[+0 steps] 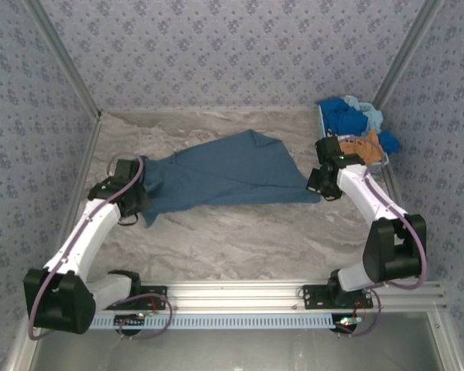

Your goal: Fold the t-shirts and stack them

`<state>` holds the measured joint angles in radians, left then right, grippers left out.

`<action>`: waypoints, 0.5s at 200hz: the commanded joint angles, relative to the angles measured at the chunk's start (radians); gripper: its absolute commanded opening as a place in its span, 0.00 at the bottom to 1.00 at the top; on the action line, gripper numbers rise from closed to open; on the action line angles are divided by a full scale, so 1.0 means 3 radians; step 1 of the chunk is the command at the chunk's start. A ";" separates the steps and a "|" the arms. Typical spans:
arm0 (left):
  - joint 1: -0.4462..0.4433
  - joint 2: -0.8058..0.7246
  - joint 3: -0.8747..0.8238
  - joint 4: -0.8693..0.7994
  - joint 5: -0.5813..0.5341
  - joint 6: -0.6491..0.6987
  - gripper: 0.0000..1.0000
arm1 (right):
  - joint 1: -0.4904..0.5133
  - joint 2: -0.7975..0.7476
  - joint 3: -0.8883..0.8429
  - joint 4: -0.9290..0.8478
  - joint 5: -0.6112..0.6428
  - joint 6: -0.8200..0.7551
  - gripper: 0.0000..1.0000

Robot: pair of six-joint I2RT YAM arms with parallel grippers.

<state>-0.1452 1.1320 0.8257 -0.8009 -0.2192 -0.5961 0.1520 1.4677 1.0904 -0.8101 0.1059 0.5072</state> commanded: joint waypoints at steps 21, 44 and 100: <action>0.0651 0.0378 -0.0274 0.0478 0.0345 0.0098 0.28 | -0.0018 0.0332 -0.0110 0.0068 -0.0072 -0.0022 0.00; 0.0662 0.0448 -0.0007 0.0227 0.0076 0.0062 0.41 | 0.0017 0.0468 0.0041 0.0056 -0.0082 -0.0058 0.00; -0.0392 -0.0193 -0.0447 -0.0178 0.0318 -0.0969 0.35 | 0.0076 0.0615 0.0311 -0.0015 -0.0116 -0.0089 0.00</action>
<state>-0.1234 1.1507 0.7681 -0.7601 -0.1566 -0.7017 0.1665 1.6405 1.1511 -0.7921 0.0849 0.4973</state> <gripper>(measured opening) 0.351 0.060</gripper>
